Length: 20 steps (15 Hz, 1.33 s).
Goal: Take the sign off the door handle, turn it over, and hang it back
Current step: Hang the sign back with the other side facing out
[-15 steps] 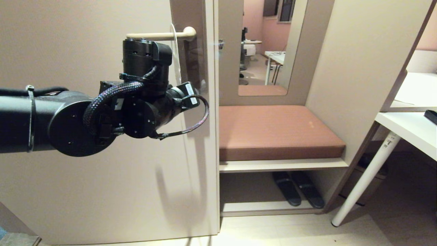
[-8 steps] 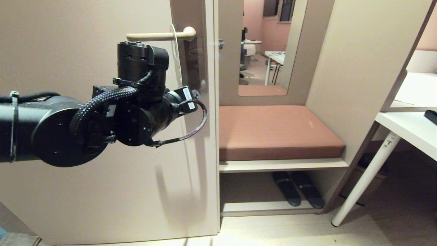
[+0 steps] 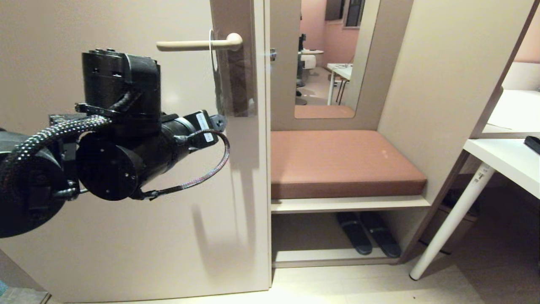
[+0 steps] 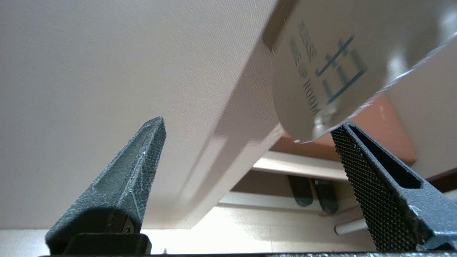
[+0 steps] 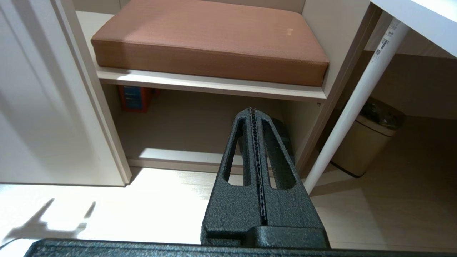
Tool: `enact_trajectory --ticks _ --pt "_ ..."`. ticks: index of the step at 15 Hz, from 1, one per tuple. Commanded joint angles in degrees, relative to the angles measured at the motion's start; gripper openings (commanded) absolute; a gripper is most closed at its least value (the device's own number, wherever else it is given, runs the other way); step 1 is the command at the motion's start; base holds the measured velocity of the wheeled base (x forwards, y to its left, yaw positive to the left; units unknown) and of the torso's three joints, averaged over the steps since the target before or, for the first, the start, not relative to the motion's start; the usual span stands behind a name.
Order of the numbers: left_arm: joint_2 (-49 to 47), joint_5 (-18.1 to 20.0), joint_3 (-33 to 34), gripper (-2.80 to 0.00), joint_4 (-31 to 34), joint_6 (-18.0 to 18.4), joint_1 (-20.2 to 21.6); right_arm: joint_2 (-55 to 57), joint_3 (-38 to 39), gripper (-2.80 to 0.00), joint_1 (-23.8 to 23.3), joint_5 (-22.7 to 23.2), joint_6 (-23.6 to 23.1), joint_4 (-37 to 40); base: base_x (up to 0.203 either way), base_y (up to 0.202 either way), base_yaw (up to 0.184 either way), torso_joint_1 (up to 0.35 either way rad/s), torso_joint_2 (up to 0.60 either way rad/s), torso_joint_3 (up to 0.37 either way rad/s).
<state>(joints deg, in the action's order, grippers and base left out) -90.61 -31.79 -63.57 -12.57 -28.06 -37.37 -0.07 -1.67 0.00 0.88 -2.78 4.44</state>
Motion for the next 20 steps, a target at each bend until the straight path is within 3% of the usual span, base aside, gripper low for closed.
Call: enact_trajectory --ticks 1,20 --pt "1.9 -0.2 0.8 0.00 -0.1 -0.2 0.3 0.1 0.0 -2.80 0.0 0.0 0.0 0.0 0.000 0.000 0.000 0.000 0.00 0.000" --pt "10.3 -2.1 10.9 0.00 -0.2 2.0 0.7 0.1 0.0 -2.80 0.0 0.0 0.0 0.0 0.000 0.000 0.000 0.000 0.00 0.000"
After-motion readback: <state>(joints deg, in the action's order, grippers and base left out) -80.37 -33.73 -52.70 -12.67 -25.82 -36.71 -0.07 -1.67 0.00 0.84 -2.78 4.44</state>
